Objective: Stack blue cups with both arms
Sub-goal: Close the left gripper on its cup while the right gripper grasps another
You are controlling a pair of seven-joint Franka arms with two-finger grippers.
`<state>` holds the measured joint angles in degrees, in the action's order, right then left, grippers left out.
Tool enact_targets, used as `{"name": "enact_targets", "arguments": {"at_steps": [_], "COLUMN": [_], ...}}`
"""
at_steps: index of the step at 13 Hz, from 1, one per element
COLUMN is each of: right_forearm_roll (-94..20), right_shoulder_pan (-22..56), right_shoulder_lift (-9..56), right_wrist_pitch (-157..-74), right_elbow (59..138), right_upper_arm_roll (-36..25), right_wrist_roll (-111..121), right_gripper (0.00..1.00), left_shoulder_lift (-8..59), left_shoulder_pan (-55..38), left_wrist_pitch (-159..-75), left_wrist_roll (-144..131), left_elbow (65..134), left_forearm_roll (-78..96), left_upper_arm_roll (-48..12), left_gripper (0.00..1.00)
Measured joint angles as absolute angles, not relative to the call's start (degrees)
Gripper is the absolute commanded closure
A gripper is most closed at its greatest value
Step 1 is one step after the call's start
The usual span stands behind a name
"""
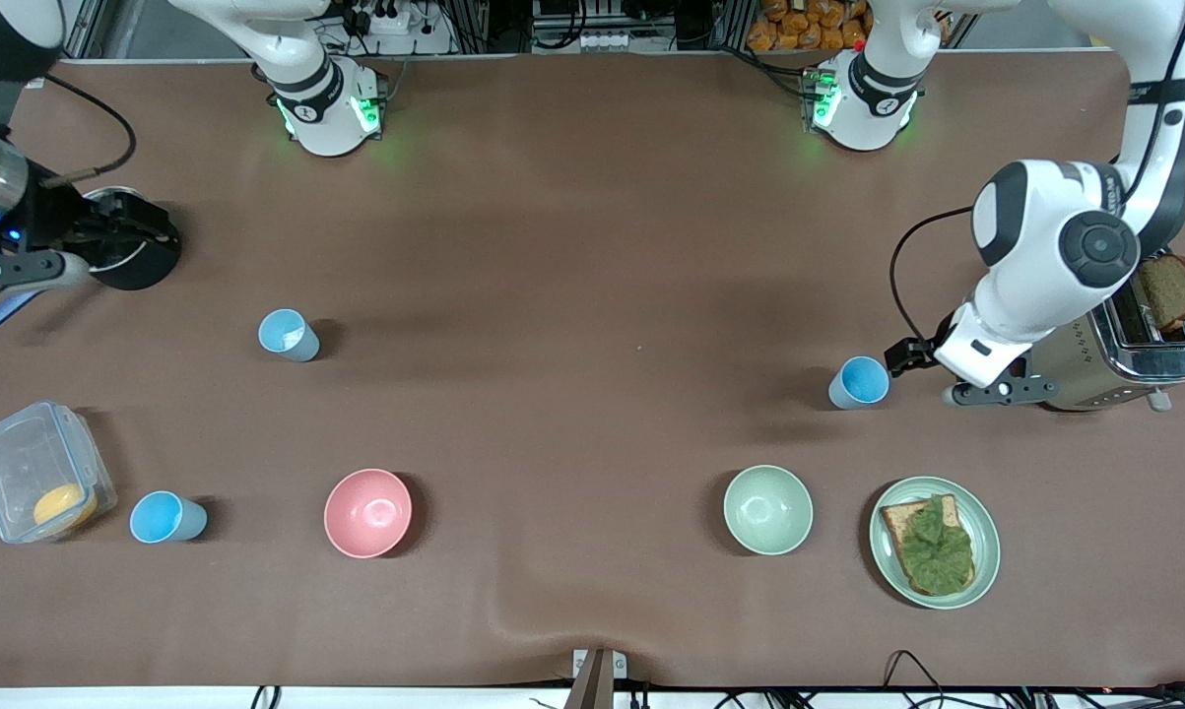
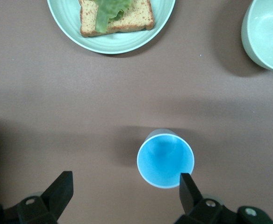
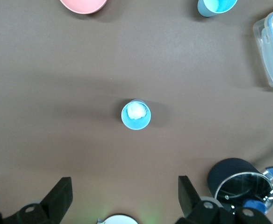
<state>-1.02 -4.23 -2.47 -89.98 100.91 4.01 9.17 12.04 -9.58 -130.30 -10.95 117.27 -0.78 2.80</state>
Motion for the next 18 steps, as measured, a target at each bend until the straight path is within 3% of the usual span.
{"name": "enact_targets", "arguments": {"at_steps": [8,12,15,17,18], "right_forearm_roll": [-0.9,-0.9,-0.9,-0.9,-0.9], "right_shoulder_pan": [-5.5,-8.3,-9.9,-9.9,-9.9], "right_shoulder_lift": [-3.4,0.1,6.5,9.1,10.0], "right_wrist_pitch": [-117.2,-126.9,-134.0,-138.0,-140.2], "right_elbow": [124.9,129.1,129.7,130.7,131.8], "right_upper_arm_roll": [3.3,3.1,3.0,3.1,3.2], "right_wrist_roll": [10.4,14.7,16.8,16.8,16.8], "right_gripper": [0.00,0.00,0.00,0.00,0.00], "left_shoulder_lift": [18.4,20.2,21.4,21.8,22.0], "left_shoulder_pan": [-9.6,-9.6,-10.0,-10.4,-10.5], "left_wrist_pitch": [-134.9,-136.6,-137.5,-137.6,-137.6], "left_wrist_roll": [-11.3,-11.2,-11.2,-11.1,-11.0], "left_elbow": [117.5,117.6,117.8,117.9,117.9], "left_forearm_roll": [2.6,2.6,2.6,2.6,2.6], "left_upper_arm_roll": [2.6,2.6,2.3,2.3,2.3], "left_gripper": [0.00,0.01,0.20,0.50,0.73]}}
